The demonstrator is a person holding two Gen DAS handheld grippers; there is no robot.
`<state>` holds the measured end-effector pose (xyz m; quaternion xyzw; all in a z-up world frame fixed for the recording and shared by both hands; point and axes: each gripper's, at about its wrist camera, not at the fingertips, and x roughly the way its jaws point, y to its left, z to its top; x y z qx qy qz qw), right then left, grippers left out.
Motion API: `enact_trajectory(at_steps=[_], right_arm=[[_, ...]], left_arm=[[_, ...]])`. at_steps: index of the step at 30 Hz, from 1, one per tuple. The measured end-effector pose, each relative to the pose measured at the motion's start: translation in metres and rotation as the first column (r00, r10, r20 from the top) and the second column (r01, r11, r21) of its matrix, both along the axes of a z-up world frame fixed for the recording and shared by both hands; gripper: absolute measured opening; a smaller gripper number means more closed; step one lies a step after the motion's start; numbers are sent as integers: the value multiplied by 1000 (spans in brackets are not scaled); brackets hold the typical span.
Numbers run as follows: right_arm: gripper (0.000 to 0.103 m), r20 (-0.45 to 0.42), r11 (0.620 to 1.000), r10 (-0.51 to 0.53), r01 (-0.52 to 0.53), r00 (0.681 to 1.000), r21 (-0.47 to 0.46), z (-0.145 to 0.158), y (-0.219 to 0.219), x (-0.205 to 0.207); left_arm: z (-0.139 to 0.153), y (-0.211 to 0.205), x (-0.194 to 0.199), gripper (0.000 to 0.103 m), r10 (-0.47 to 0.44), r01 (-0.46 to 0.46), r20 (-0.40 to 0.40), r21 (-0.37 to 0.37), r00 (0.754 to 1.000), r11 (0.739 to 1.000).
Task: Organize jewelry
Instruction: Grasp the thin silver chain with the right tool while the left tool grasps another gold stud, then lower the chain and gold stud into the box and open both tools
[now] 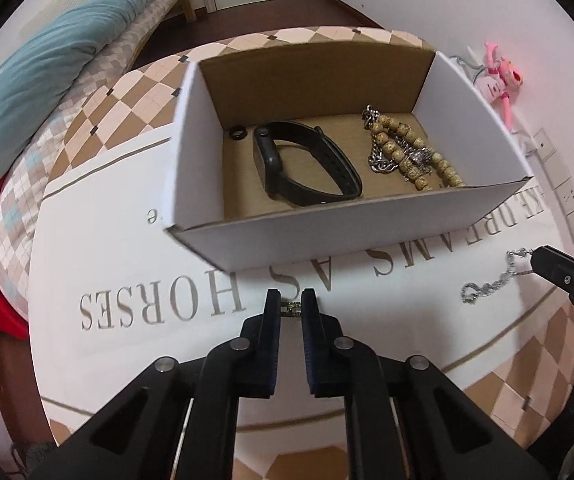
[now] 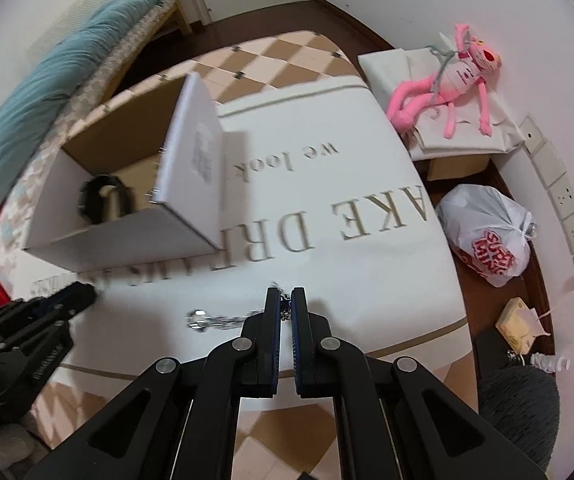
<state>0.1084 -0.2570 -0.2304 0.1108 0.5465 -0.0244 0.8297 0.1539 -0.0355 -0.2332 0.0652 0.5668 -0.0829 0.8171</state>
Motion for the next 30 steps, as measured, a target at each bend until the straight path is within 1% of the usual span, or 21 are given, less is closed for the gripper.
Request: enact_trajectory(at_steps=[4, 6, 9, 10, 13, 15, 18, 22, 24, 25, 28, 30], right_arm=[[5, 59, 997, 57, -60, 997, 46, 32, 13, -7], [5, 93, 994, 79, -85, 993, 65, 49, 19, -9], [5, 160, 988, 107, -123, 981, 91, 83, 23, -9], [5, 182, 986, 115, -135, 977, 101, 96, 23, -8], [5, 237, 979, 133, -166, 962, 123, 127, 23, 0], [5, 271, 973, 148, -189, 951, 130, 147, 25, 9], [5, 309, 970, 175, -217, 935, 108, 164, 29, 27], [5, 302, 966, 205, -241, 931, 88, 163, 36, 56], [5, 275, 965, 214, -246, 937, 86, 155, 38, 73], [5, 262, 964, 220, -250, 940, 89, 151, 40, 81], [5, 202, 962, 242, -262, 949, 79, 132, 45, 105], [5, 168, 963, 245, -260, 955, 72, 119, 46, 117]], left_arm=[[26, 10, -11, 8, 20, -20, 8, -67, 1000, 998], [45, 13, -15, 8, 15, -12, 25, -96, 1000, 995], [73, 16, -11, 8, 10, -3, 53, -134, 999, 991], [86, 18, -7, 8, 10, 0, 66, -152, 998, 988], [110, 25, 9, 8, 17, 1, 90, -193, 996, 981], [119, 26, 21, 8, 17, 3, 113, -180, 993, 984], [122, 25, 46, 8, 13, 6, 101, -186, 995, 982], [113, 17, 79, 8, -5, 16, 58, -185, 998, 983], [108, 14, 93, 8, -8, 14, 33, -195, 999, 981], [102, 13, 102, 8, -5, 6, 7, -212, 1000, 977], [95, 10, 119, 9, 11, -18, -31, -230, 999, 973], [89, 7, 129, 9, 11, -23, -54, -225, 998, 974]])
